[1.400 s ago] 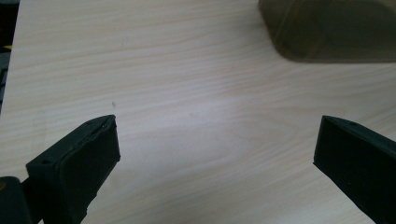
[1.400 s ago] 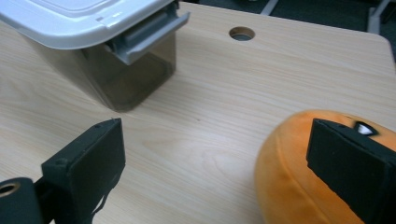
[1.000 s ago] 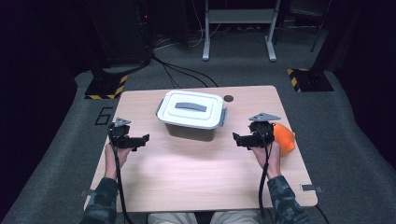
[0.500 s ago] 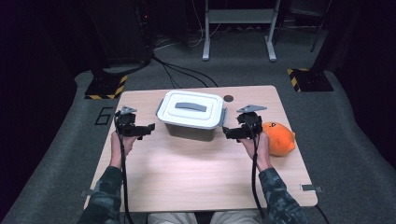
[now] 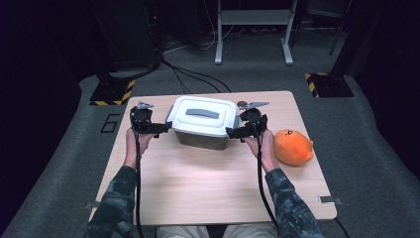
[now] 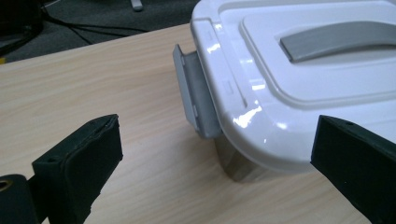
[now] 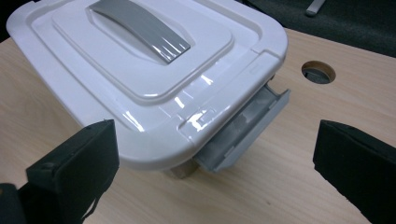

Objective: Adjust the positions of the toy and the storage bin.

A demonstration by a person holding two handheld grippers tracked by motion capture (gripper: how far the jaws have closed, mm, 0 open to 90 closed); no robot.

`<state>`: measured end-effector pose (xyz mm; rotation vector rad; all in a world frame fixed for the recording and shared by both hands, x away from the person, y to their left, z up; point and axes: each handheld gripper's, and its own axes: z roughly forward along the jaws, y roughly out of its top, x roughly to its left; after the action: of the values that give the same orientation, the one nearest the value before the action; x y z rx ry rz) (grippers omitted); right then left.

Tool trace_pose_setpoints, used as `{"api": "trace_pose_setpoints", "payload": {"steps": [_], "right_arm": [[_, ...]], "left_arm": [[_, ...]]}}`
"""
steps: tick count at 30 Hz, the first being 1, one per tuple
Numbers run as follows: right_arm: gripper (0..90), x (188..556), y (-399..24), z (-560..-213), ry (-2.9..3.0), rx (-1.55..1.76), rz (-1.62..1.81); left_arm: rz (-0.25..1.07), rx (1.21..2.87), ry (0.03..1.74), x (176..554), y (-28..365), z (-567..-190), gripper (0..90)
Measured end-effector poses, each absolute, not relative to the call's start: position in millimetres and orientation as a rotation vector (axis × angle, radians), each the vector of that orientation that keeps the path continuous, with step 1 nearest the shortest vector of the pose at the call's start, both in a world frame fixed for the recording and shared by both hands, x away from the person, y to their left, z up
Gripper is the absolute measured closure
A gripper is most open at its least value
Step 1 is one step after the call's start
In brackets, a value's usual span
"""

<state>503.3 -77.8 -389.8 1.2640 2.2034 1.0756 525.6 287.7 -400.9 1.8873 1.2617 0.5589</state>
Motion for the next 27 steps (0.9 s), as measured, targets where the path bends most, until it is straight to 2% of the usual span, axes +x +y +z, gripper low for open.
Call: {"api": "trace_pose_setpoints", "payload": {"steps": [4,7,8,18,21,22,27], "right_arm": [[0.0,512,-69,-389,2.186,1.284,1.066],[5.3,515,-66,-389,2.181,1.296,1.049],[13.6,519,-64,-390,2.176,1.295,1.054],[29.8,525,-65,-399,2.205,1.359,1.075],[34.2,526,-64,-400,2.229,1.356,1.083],[36.0,526,-62,-401,2.257,1.362,1.109],[39.6,526,-65,-402,2.272,1.383,1.131]], "left_arm": [[0.54,1.893,1.261,534,282,-398,3.6],[0.538,1.917,1.247,541,277,-398,11.5],[0.528,1.938,1.232,543,275,-399,14.9],[0.483,1.943,1.19,546,273,-406,33.5],[0.429,1.931,1.181,546,273,-407,33.8],[0.352,1.927,1.171,547,274,-410,33.8],[0.321,1.886,1.193,546,275,-412,34.5]]}}
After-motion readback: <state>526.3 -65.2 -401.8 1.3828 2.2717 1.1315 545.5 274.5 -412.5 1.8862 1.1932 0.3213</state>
